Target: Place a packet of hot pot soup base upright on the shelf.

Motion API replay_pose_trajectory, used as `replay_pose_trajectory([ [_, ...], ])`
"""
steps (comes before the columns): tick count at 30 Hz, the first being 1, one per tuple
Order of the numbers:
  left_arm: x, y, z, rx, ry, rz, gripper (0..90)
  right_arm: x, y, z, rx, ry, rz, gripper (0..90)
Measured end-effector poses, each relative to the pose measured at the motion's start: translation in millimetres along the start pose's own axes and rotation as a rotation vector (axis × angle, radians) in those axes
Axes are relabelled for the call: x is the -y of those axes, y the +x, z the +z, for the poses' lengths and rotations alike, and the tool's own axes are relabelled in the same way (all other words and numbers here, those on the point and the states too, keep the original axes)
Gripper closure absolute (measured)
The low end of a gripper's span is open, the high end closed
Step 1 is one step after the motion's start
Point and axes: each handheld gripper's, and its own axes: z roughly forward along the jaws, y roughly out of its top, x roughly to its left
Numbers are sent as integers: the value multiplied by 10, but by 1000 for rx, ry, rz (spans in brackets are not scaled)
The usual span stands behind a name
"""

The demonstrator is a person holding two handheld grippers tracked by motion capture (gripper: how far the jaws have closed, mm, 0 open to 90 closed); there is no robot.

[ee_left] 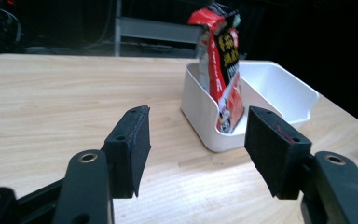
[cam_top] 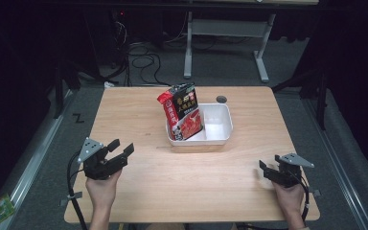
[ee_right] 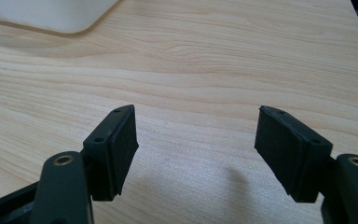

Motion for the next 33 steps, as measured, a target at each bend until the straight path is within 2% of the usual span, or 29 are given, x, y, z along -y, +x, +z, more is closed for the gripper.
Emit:
replay_pose_trajectory([
  [14, 123, -33, 34, 12, 19, -2, 408, -1, 4, 1, -1, 5, 4, 304],
  [19, 176, -34, 87, 8, 41, 5, 408, 0, 0, 0, -5, 3, 4, 304],
  [33, 371, 34, 186, -5, 80, -29, 407, 1, -1, -3, -4, 2, -3, 303],
])
